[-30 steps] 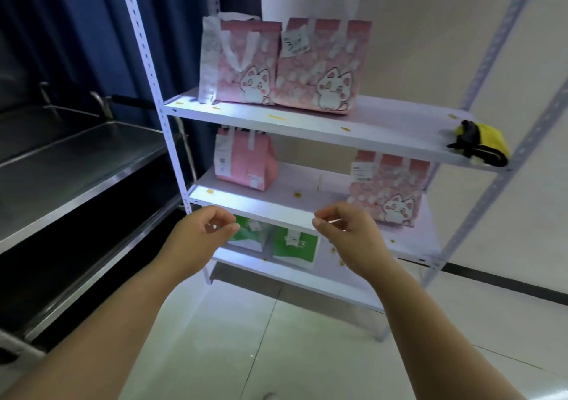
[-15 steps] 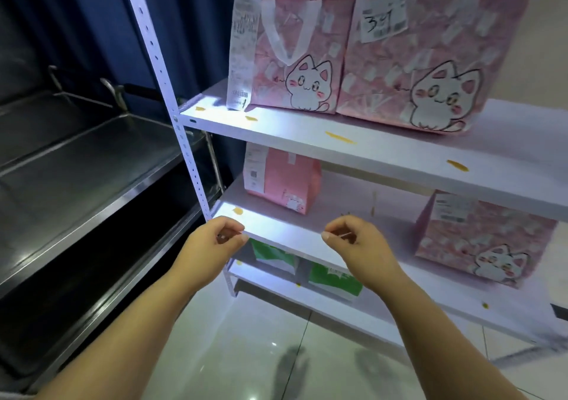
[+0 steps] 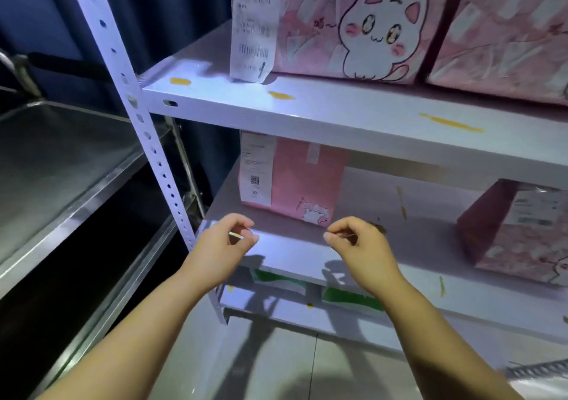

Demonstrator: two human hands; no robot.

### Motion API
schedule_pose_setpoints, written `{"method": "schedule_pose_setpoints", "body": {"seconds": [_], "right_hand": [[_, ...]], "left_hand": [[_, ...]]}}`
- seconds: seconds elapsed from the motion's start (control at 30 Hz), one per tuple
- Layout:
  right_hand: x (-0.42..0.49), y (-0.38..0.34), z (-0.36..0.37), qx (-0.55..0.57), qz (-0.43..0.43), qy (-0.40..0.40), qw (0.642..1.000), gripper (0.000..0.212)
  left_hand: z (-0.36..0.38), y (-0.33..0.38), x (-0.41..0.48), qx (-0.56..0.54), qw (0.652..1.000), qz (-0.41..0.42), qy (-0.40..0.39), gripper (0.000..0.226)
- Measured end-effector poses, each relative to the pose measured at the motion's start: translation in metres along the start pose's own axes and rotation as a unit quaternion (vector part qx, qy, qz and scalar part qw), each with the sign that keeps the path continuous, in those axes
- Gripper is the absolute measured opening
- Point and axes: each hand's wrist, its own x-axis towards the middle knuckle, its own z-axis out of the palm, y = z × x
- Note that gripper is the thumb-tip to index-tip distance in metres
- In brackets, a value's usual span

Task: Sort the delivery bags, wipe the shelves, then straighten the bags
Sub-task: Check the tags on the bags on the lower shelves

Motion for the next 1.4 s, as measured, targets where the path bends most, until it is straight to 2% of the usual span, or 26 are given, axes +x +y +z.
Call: {"method": "schedule_pose_setpoints", "body": {"seconds": [0.17,0.37,0.47,0.57,0.7,0.8,0.9,1.13,1.3,1.4], "right_hand": [[0.038,0.04,0.04,-0.015,-0.016,0.078,0.997,0.004],[0.072,0.081,0.073,-0.164,-0.094,0.203,0.961,0.02],[0.082,0.091,0.083,-0.193,-0.128,0.246,0.941,0.009],[0.093,0.097,0.091,-0.255,-0.134,0.249,0.925,0.06],[0.108,0.104,0.101,-0.293,-0.107,0.205,0.928,0.083],[0.118,0.109,0.103,-0.28,-0.082,0.188,0.938,0.087],[0.127,0.113,0.097,-0.235,-0.071,0.184,0.952,0.085],[0.137,0.118,0.088,-0.192,-0.081,0.226,0.952,0.08],[0.136,0.117,0.091,-0.185,-0.087,0.224,0.953,0.079],[0.131,0.115,0.088,-0.16,-0.095,0.24,0.953,0.074]], "left_hand": [[0.016,-0.048,0.05,0.025,0.997,0.058,0.041,0.022],[0.047,-0.095,0.097,0.059,0.986,0.112,0.105,0.048],[0.057,-0.106,0.116,0.07,0.983,0.106,0.132,0.06],[0.062,-0.108,0.133,0.097,0.98,0.097,0.142,0.069],[0.062,-0.11,0.152,0.107,0.986,0.077,0.102,0.083],[0.058,-0.104,0.163,0.081,0.991,0.084,0.069,0.087],[0.054,-0.101,0.165,0.073,0.99,0.108,0.055,0.083],[0.06,-0.115,0.162,0.083,0.978,0.171,0.087,0.081],[0.061,-0.117,0.162,0.072,0.98,0.159,0.093,0.08],[0.061,-0.111,0.158,0.089,0.973,0.159,0.139,0.076]]}}
